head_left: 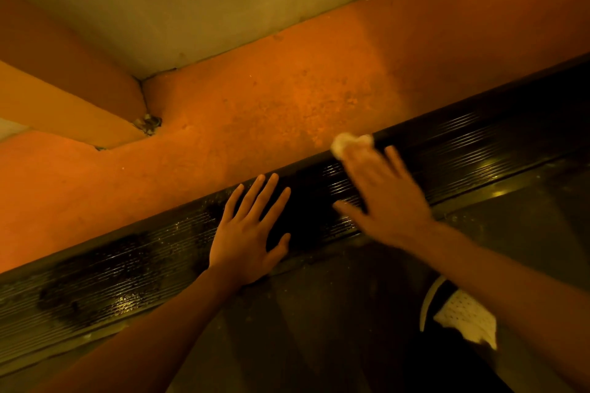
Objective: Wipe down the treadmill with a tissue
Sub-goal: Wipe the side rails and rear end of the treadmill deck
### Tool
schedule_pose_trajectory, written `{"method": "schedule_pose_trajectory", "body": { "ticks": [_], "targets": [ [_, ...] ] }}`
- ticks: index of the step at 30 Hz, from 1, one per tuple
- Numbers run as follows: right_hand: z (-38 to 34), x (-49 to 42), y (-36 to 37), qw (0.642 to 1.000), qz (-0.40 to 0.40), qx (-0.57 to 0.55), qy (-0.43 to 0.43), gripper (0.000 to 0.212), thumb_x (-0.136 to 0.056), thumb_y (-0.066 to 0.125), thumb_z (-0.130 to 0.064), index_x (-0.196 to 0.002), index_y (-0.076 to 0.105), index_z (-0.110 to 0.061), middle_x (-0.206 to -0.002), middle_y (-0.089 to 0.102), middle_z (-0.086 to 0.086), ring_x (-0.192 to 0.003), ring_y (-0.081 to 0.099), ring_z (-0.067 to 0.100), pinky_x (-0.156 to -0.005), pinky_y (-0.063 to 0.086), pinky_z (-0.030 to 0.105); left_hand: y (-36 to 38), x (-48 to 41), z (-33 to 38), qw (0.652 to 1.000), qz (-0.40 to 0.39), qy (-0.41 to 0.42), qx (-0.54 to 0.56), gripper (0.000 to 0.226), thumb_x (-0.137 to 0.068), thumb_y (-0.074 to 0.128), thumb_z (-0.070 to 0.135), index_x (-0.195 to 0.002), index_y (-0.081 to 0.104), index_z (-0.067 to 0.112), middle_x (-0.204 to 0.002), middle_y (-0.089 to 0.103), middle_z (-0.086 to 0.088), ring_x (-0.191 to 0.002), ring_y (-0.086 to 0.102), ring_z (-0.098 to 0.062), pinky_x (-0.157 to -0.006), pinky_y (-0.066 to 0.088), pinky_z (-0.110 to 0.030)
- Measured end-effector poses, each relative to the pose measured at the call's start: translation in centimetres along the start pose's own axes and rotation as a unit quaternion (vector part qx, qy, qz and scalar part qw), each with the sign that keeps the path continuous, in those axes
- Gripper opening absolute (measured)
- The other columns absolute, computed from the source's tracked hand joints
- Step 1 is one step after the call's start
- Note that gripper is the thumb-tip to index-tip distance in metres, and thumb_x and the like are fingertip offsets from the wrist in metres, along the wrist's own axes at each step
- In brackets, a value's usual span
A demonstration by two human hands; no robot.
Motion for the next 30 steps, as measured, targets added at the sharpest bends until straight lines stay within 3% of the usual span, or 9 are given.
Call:
{"method": "schedule_pose_trajectory", "body": {
  "ticks": [3, 6, 11, 13, 16, 18, 24, 27, 30],
  "targets": [
    [7.3, 0.5, -1.4, 0.991, 0.01, -0.006, 0.131, 0.089, -0.1, 0.014, -0.073, -0.165, 0.015, -0.014, -0.172, 0.017, 0.009, -0.16, 0.007, 0.025, -0.129, -0.002, 0.052, 0.1, 0.0, 0.0, 1.0, -0.003, -0.001, -0.003, 0.075, -0.101, 0.04, 0.056, -0.165, 0.022, 0.021, -0.174, 0.007, -0.007, -0.161, 0.006, -0.027, -0.126, 0.019, -0.058],
    [8.4, -0.6, -2.5, 0.981, 0.017, -0.019, 0.192, 0.09, -0.098, 0.01, -0.075, -0.159, 0.031, -0.012, -0.166, 0.031, 0.013, -0.159, 0.014, 0.03, -0.129, -0.002, 0.053, 0.1, 0.0, 0.0, 1.0, -0.002, -0.002, -0.002, 0.075, -0.101, 0.04, 0.056, -0.165, 0.022, 0.021, -0.174, 0.008, -0.008, -0.161, 0.006, -0.027, -0.125, 0.019, -0.058],
    [-3.0, -3.8, -1.3, 1.0, -0.011, -0.022, 0.017, 0.096, -0.095, 0.018, -0.079, -0.15, 0.047, -0.005, -0.154, 0.048, 0.014, -0.152, 0.029, 0.034, -0.129, 0.003, 0.052, 0.2, 0.0, 0.0, 1.0, -0.008, -0.005, -0.004, 0.076, -0.1, 0.04, 0.056, -0.166, 0.02, 0.022, -0.174, 0.007, -0.007, -0.161, 0.005, -0.027, -0.126, 0.017, -0.057],
    [-6.5, -4.5, -0.7, 0.999, -0.02, -0.04, -0.017, 0.099, -0.094, 0.018, -0.08, -0.152, 0.045, -0.004, -0.157, 0.046, 0.013, -0.154, 0.027, 0.034, -0.129, 0.005, 0.051, 0.2, 0.0, 0.0, 1.0, -0.011, -0.004, -0.005, 0.077, -0.1, 0.041, 0.057, -0.166, 0.02, 0.023, -0.174, 0.007, -0.007, -0.161, 0.005, -0.027, -0.126, 0.017, -0.057],
    [-6.1, -4.1, -0.5, 0.998, -0.016, -0.045, -0.043, 0.092, -0.097, 0.02, -0.077, -0.155, 0.042, -0.009, -0.16, 0.044, 0.009, -0.155, 0.027, 0.029, -0.13, 0.005, 0.05, 0.1, 0.0, 0.0, 1.0, -0.015, -0.005, -0.005, 0.077, -0.1, 0.041, 0.057, -0.166, 0.02, 0.023, -0.174, 0.007, -0.007, -0.161, 0.005, -0.026, -0.126, 0.017, -0.057],
    [-2.4, -3.3, -0.9, 0.999, 0.001, -0.034, -0.028, 0.086, -0.099, 0.022, -0.075, -0.156, 0.041, -0.013, -0.16, 0.044, 0.007, -0.156, 0.025, 0.027, -0.129, 0.003, 0.05, 0.0, 0.0, 0.0, 1.0, -0.014, -0.004, -0.006, 0.075, -0.101, 0.038, 0.057, -0.166, 0.019, 0.023, -0.174, 0.006, -0.007, -0.161, 0.004, -0.026, -0.126, 0.017, -0.057],
    [9.0, -1.5, -2.6, 0.986, 0.019, -0.009, 0.165, 0.084, -0.097, 0.016, -0.074, -0.148, 0.046, -0.013, -0.154, 0.046, 0.011, -0.154, 0.026, 0.03, -0.129, -0.002, 0.053, 0.1, 0.0, 0.0, 1.0, -0.014, -0.005, -0.004, 0.075, -0.101, 0.039, 0.057, -0.166, 0.019, 0.023, -0.174, 0.006, -0.007, -0.161, 0.004, -0.026, -0.126, 0.017, -0.056],
    [5.2, -2.6, -2.7, 0.985, 0.025, -0.025, 0.169, 0.09, -0.096, 0.018, -0.076, -0.142, 0.051, -0.007, -0.146, 0.052, 0.016, -0.15, 0.033, 0.036, -0.128, 0.006, 0.055, 0.2, 0.0, 0.1, 1.0, -0.014, -0.005, -0.006, 0.075, -0.101, 0.039, 0.057, -0.166, 0.019, 0.023, -0.174, 0.006, -0.007, -0.161, 0.004, -0.026, -0.126, 0.016, -0.056],
    [-3.0, -4.1, -1.5, 0.997, -0.009, -0.036, 0.064, 0.097, -0.095, 0.015, -0.08, -0.147, 0.049, -0.006, -0.151, 0.05, 0.016, -0.151, 0.032, 0.035, -0.128, 0.005, 0.053, 0.2, 0.0, 0.0, 1.0, -0.014, -0.005, -0.008, 0.076, -0.101, 0.039, 0.057, -0.166, 0.018, 0.023, -0.174, 0.005, -0.007, -0.161, 0.004, -0.026, -0.126, 0.015, -0.056]
  ]
}}
Point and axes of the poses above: each hand's wrist, its own x-axis away from the middle knuckle, its own y-axis out of the palm, z = x × y, the point moved 4 cm from there along -x, towards the middle knuckle
